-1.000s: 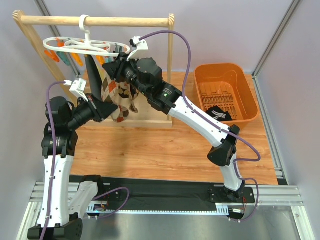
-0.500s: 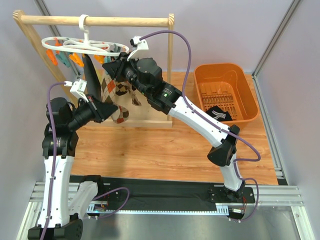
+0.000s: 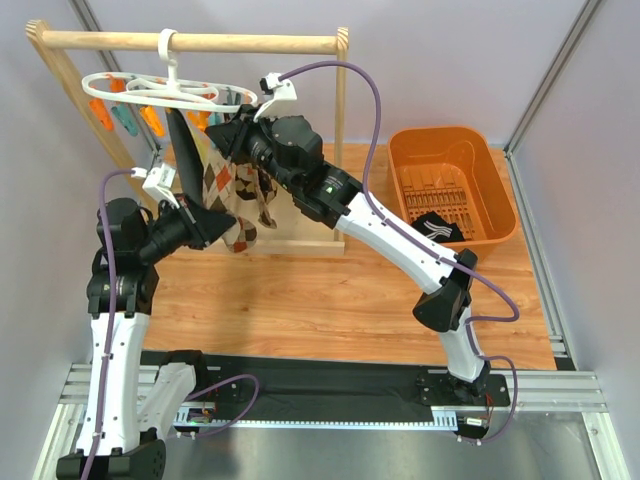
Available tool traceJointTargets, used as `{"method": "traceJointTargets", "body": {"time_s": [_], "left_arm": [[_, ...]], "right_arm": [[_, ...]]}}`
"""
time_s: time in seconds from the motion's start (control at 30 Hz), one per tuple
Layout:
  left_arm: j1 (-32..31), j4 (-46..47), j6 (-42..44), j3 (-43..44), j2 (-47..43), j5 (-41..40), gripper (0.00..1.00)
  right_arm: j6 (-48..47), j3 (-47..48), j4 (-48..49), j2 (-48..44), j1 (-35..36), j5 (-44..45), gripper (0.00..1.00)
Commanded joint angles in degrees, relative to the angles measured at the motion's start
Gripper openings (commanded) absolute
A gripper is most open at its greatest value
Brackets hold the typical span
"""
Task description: Remove the socks clipped to the hanger
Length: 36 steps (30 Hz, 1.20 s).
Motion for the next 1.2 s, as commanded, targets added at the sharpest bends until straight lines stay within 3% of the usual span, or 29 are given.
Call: {"method": "traceJointTargets", "body": {"time_s": [0.0, 0.33, 0.4, 0.43, 0.53, 0.7, 0.8, 1.03, 1.17], "left_arm": [[0.3, -0.4, 0.5, -0.3, -0.9, -0.8, 0.0], [0.2, -1.7, 0.1, -2.1, -1.5, -2.7, 0.0], [0.3, -2.1, 0.0, -1.7, -1.3, -2.5, 0.0], [0.3, -2.2, 0.0, -1.4, -1.3, -2.5, 0.0], [0.3, -4.0, 0.4, 0.2, -1.5, -2.9, 0.0], [0.2, -7.0, 0.8, 1.4, -1.9, -2.4, 0.0], [0.3, -8.1, 0.9, 2.0, -2.0, -1.6, 0.0], [0.2, -3.6, -3.0, 2.4, -2.1, 8.9, 0.0], [-0.1, 8.2, -11.7, 0.7, -1.7, 19.3, 0.0]], "right_arm": [[0.4, 2.9, 2.8, 0.6, -0.2, 0.4, 0.0], [0.5, 1.2, 2.6, 0.2, -0.2, -0.4, 0.02], [0.4, 0.0, 2.7, -0.5, -0.1, -1.3, 0.14], [0.1, -0.6, 2.5, -0.9, -0.2, -1.6, 0.27], [-1.6, -6.0, 2.7, -4.3, -0.2, -2.5, 0.45], [-3.4, -23.4, 8.7, -15.1, -0.2, -6.1, 0.57], [-6.1, -32.3, 10.2, -22.0, -0.2, -10.4, 0.74], [-19.1, -52.1, 12.3, -34.2, -0.2, -26.2, 0.8], [-22.5, -57.1, 12.3, -35.9, 0.2, -34.7, 0.85]]}}
